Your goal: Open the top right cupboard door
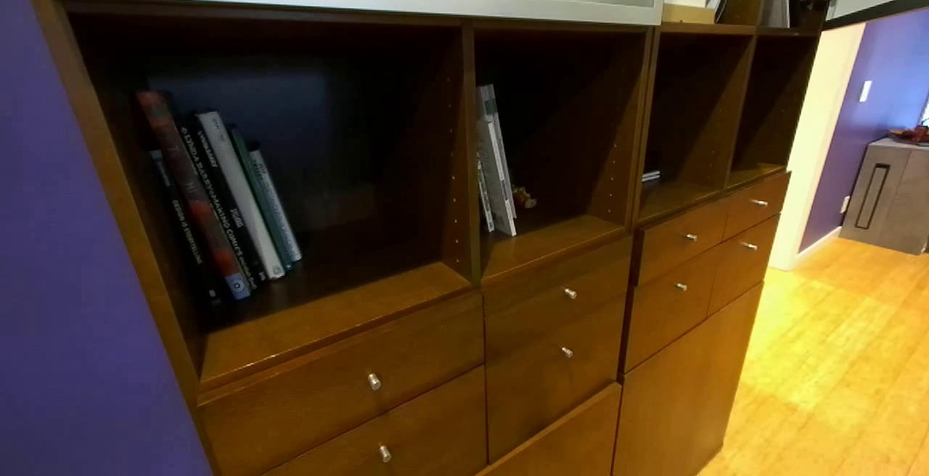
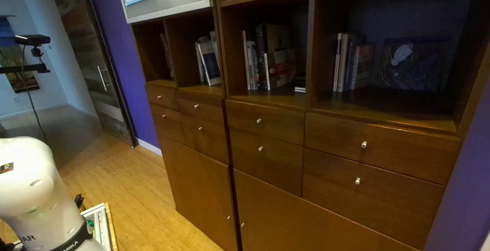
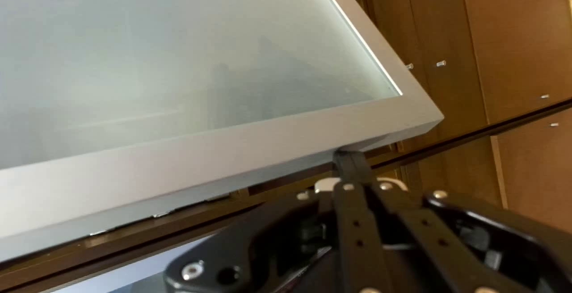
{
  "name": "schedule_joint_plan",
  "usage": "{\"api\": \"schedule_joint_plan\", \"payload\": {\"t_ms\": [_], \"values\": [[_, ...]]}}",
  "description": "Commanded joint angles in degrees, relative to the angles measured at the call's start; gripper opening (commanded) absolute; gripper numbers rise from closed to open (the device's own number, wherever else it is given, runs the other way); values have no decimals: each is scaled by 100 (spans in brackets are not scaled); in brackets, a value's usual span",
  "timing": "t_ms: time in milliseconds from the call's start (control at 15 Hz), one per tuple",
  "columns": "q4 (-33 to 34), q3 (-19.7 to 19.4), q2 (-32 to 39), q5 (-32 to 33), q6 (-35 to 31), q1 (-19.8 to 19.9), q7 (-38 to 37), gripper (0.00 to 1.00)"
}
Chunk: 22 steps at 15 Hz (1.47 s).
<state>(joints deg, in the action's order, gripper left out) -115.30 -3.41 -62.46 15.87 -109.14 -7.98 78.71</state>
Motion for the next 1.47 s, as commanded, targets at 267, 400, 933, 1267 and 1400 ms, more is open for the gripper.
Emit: {"api": "schedule_joint_plan", "payload": {"t_ms": [267,400,933,1267,1400], "values": [[8,-453,-49,743,-135,327,-23,0],[32,-445,-34,782,-125,329,-105,0],[103,-386,3,855,-76,335,-456,0],[160,-365,-64,961,50,329,-481,0],[168,-381,-112,1044,111,327,-465,0]]}}
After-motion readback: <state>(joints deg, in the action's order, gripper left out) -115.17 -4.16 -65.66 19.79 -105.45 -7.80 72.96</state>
